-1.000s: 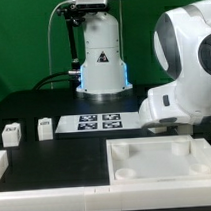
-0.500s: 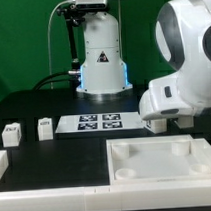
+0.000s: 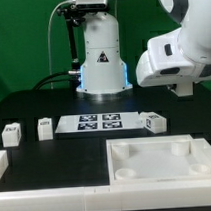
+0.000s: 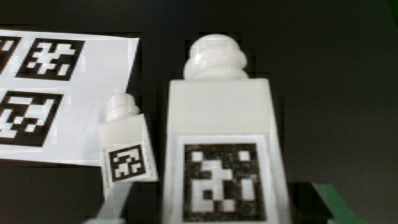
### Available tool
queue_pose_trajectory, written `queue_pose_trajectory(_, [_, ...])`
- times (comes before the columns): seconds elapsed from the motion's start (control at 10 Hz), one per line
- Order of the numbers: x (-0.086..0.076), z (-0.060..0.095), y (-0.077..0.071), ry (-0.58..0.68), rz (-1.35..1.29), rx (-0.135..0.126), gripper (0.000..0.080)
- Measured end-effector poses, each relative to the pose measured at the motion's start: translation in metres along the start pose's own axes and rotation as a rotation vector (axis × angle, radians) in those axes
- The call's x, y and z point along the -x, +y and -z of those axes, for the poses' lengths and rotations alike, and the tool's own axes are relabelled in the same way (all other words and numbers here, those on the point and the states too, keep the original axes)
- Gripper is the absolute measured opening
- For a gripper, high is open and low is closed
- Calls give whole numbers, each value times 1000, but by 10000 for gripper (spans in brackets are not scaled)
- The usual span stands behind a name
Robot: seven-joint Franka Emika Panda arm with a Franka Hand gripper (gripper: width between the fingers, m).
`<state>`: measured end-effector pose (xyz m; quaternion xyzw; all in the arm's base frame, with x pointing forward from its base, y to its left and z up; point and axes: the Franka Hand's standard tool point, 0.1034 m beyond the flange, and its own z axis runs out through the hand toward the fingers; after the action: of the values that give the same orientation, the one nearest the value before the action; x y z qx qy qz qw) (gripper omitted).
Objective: Assemble one leg
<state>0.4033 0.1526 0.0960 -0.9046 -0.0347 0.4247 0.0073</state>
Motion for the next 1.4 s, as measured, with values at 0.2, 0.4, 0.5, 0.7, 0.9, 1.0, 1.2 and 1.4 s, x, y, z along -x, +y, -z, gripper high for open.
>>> queue_pose_trajectory(0.2, [-10, 6, -2, 133, -3, -9, 290])
queue_pose_trajectory(0.4, [-9, 7, -1, 301, -5, -11, 290])
queue_pose_trajectory(0.5, [-15, 11, -3, 410, -4, -18, 290])
queue_pose_trajectory(0.7, [-12, 19, 9, 550, 8, -19, 290])
queue_pose_trajectory(0.9, [-19, 47, 26, 719, -17, -43, 290])
queue_pose_trajectory(1.0, [-23, 57, 29, 825, -11, -46, 290])
queue_pose_trajectory(1.2, [-26, 63, 28, 997, -2, -58, 290])
queue_pose_trajectory(1.4, [-25, 59, 24, 1156, 17, -69, 290])
